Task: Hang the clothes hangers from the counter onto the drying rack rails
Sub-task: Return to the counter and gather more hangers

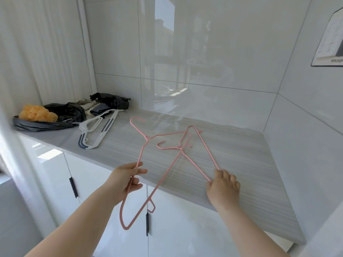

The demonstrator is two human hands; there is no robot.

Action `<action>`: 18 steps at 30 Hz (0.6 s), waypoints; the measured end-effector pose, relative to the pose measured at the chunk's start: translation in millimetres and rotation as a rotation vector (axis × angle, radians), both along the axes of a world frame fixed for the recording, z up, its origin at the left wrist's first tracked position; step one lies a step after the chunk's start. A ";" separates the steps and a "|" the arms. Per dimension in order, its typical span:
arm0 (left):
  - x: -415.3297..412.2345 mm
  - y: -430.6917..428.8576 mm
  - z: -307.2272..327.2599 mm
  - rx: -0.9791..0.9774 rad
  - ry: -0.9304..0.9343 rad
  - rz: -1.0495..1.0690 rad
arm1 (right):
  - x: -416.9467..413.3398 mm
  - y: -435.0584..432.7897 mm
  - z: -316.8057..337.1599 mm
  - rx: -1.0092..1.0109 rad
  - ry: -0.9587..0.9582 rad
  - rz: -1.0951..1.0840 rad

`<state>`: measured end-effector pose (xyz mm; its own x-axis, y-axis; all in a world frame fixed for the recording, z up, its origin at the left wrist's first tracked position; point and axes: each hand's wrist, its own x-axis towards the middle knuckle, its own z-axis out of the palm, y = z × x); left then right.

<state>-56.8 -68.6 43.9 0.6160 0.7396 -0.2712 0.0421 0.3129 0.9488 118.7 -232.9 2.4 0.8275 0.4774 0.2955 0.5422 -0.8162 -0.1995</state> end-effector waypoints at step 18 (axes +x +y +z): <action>-170.6 -139.8 79.3 0.462 0.231 0.154 | -112.6 31.7 132.3 0.525 -0.315 0.905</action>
